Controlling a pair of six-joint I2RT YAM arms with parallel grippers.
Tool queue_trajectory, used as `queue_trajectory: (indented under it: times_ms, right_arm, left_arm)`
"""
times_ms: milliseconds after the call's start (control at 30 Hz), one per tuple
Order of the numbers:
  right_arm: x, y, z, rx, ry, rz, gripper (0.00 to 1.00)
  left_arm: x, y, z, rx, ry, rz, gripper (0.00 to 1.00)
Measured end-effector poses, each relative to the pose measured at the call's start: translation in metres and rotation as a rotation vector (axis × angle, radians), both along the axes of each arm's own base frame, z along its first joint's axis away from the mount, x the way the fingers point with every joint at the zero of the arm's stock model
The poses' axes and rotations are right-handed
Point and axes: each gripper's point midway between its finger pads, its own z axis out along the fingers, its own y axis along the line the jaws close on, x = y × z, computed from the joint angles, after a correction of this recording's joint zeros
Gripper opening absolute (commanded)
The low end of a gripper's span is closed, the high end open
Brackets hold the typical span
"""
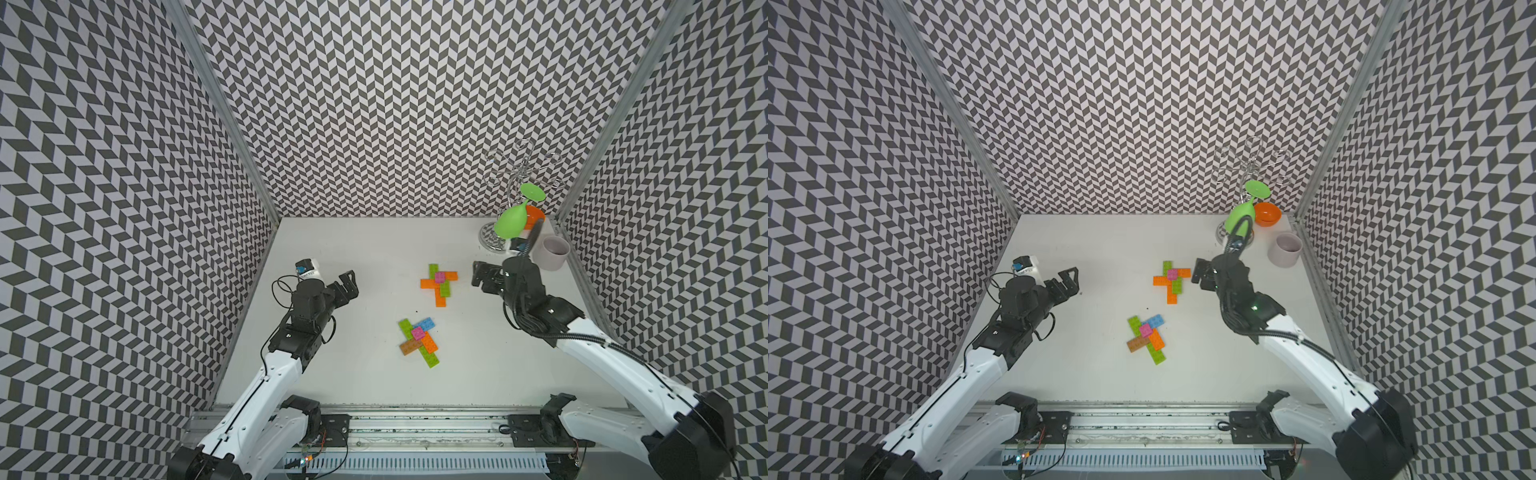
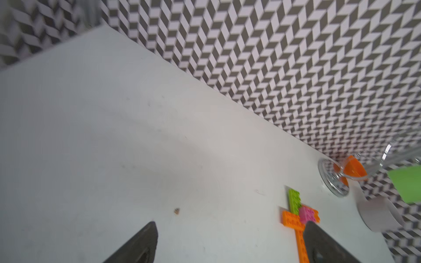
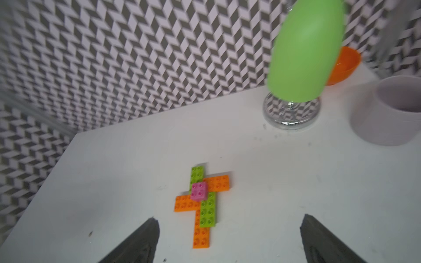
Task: Assemble a small pinwheel with lego
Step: Reset both arms
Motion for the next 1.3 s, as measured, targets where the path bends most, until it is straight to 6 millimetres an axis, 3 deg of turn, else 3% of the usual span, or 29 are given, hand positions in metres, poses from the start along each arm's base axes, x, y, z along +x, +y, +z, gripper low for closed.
queue_trajectory:
  times_ms: [67, 200, 300, 367, 467, 567, 667, 700, 800, 867, 933, 1067, 1133, 1300]
  right_arm:
    - [-0.003, -0.025, -0.016, -0.074, -0.1, -0.057, 0.99]
    - [-0.015, -0.086, -0.091, -0.242, -0.048, -0.161, 0.99]
    - [-0.011, -0.122, -0.116, -0.271, 0.005, -0.232, 0.99]
    - [-0.002, -0.132, -0.12, -0.254, -0.017, -0.245, 0.99]
    - [0.012, -0.134, -0.121, -0.222, -0.067, -0.203, 0.99]
    - [0.027, -0.131, -0.12, -0.195, -0.155, -0.148, 0.99]
    - [0.025, -0.121, -0.138, -0.195, -0.122, -0.072, 0.99]
    - [0.027, -0.118, -0.133, -0.193, -0.149, -0.054, 0.99]
    - [0.03, -0.111, -0.115, -0.192, -0.231, -0.022, 0.99]
    - [0.03, -0.109, -0.113, -0.191, -0.24, -0.008, 0.99]
    - [0.033, -0.108, -0.111, -0.19, -0.241, -0.007, 0.99]
    - [0.038, -0.108, -0.105, -0.191, -0.257, -0.008, 0.99]
    - [0.038, -0.108, -0.105, -0.191, -0.256, -0.007, 0.99]
    - [0.038, -0.108, -0.105, -0.194, -0.256, -0.006, 0.99]
  left_arm:
    - [0.002, 0.02, -0.016, 0.067, -0.043, 0.064, 0.99]
    - [-0.009, 0.055, -0.073, 0.211, -0.001, 0.148, 1.0]
    - [-0.005, 0.062, -0.07, 0.344, -0.043, 0.155, 1.0]
    - [0.005, 0.063, -0.059, 0.406, -0.113, 0.162, 1.0]
    - [0.022, 0.055, -0.074, 0.536, -0.117, 0.126, 0.99]
    - [0.043, 0.027, -0.094, 0.651, -0.061, 0.014, 0.99]
    - [0.067, 0.005, -0.082, 0.709, -0.093, -0.042, 0.99]
    - [0.07, 0.0, -0.076, 0.722, -0.112, -0.052, 0.99]
    - [0.054, -0.007, -0.066, 0.732, -0.205, -0.079, 0.99]
    - [0.034, -0.003, -0.073, 0.729, -0.22, -0.093, 0.99]
    - [0.033, 0.012, -0.079, 0.694, -0.195, -0.072, 1.0]
    - [0.042, 0.072, -0.077, 0.565, -0.213, 0.062, 1.0]
    - [0.043, 0.074, -0.076, 0.537, -0.216, 0.061, 1.0]
    - [0.049, 0.054, -0.07, 0.504, -0.251, 0.007, 1.0]
